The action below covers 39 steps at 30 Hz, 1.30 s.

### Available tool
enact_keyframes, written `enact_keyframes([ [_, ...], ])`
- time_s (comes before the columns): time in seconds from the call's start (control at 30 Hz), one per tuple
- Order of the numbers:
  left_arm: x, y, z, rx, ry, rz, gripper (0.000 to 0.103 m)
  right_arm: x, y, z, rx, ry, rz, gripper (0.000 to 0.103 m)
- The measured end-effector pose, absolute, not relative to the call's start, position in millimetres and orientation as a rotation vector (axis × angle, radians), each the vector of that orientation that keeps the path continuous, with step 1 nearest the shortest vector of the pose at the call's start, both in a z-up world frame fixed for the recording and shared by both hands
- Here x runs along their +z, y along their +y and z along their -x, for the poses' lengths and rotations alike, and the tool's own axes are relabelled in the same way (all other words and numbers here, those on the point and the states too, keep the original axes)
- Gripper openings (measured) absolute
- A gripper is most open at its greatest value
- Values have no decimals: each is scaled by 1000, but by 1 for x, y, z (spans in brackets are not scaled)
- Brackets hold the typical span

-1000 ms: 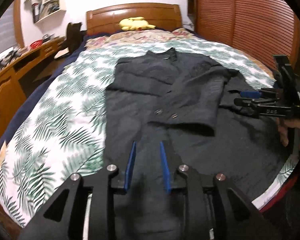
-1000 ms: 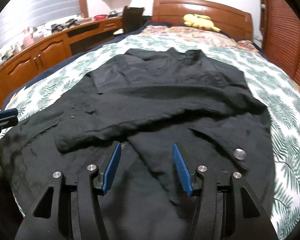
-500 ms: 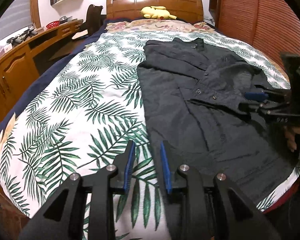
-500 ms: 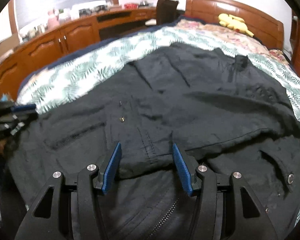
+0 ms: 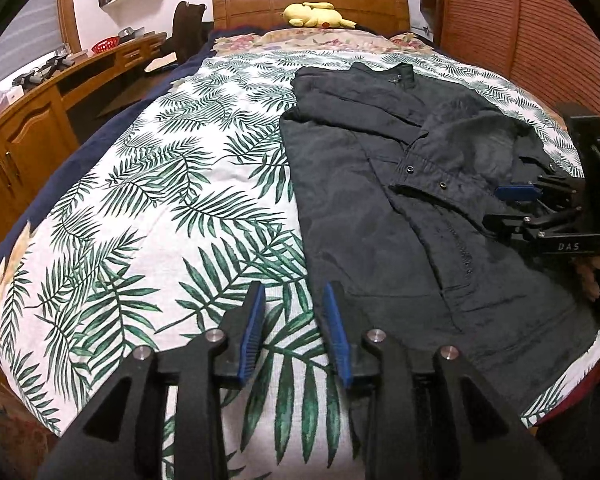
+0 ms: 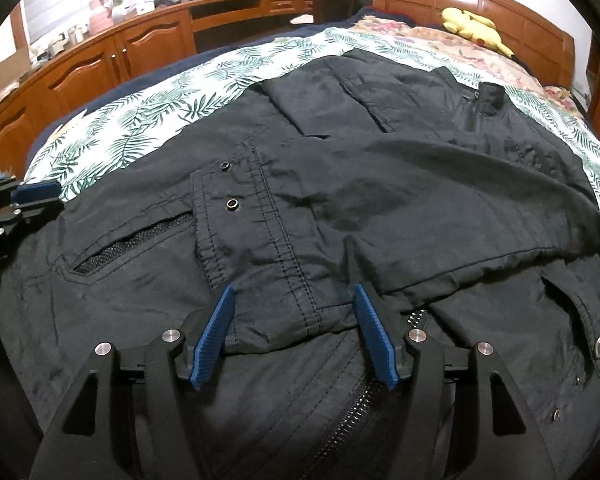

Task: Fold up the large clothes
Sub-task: 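Move both open grippers to the jacket hem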

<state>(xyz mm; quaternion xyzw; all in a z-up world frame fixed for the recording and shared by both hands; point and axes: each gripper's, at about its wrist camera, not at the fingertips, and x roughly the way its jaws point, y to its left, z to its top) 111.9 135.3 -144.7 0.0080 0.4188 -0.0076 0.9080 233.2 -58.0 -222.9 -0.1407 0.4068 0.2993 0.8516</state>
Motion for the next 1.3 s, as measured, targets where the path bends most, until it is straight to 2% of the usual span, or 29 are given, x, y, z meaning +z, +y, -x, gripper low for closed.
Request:
enact_keyframes([
  [0.3,-139,123,-99,-50,857,-22,31,-212,-69,-228,610,829,277,64],
  [0.6,-151,129,-95,-79,871,4,32,-168,-128,-193,551,753,317,64],
  [0.93,-153,131,-89,-96,858,33,32,-165,-244,-147,290,786,297,64],
  [1.3,-145,128,-67,-115,857,49,32,-182,-305,-110,179,862,211,64],
])
